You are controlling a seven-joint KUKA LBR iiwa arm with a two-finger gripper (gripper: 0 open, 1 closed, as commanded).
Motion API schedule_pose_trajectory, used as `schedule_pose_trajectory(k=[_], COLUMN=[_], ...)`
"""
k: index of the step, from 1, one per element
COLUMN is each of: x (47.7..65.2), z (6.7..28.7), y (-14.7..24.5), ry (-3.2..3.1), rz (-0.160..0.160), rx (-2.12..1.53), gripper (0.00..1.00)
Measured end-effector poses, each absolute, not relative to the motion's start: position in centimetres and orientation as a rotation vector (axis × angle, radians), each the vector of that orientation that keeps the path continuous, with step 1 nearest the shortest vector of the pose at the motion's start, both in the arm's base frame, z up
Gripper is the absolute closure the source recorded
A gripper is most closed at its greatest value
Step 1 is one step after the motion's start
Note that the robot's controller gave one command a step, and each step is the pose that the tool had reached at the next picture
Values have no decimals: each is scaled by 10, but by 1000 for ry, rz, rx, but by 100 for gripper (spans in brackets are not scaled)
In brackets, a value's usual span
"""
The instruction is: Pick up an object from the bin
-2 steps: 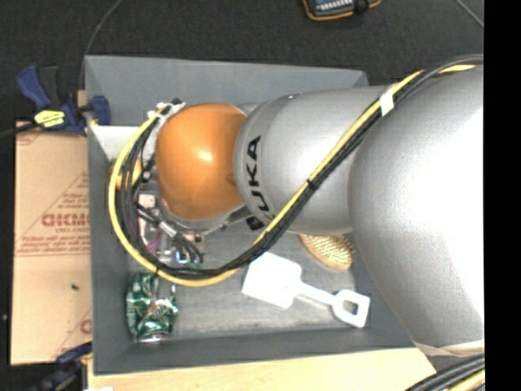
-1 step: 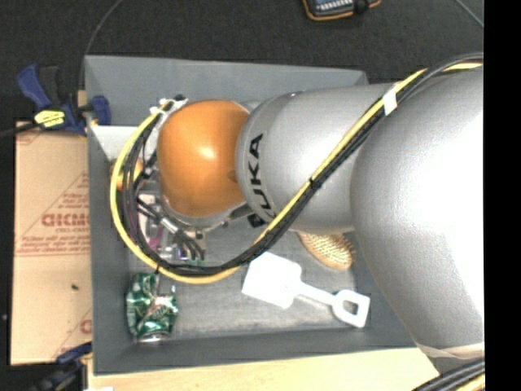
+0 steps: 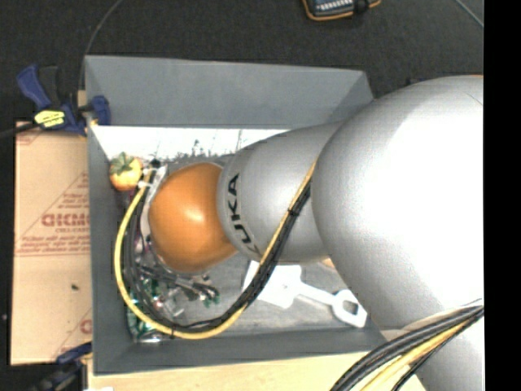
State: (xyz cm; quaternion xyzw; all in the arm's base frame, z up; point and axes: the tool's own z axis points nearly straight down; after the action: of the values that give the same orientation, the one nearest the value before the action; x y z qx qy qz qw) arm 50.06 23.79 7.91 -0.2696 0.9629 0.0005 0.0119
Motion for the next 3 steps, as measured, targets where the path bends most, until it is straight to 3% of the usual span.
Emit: schedule_pose_trajectory(k=[1,2,3], x=[486,486,478], z=[135,100,70], y=[236,218,227], ry=[2907,2942,2713], rz=[2,4,-2], rx=[-1170,-1021,-1558], gripper=[0,0,0])
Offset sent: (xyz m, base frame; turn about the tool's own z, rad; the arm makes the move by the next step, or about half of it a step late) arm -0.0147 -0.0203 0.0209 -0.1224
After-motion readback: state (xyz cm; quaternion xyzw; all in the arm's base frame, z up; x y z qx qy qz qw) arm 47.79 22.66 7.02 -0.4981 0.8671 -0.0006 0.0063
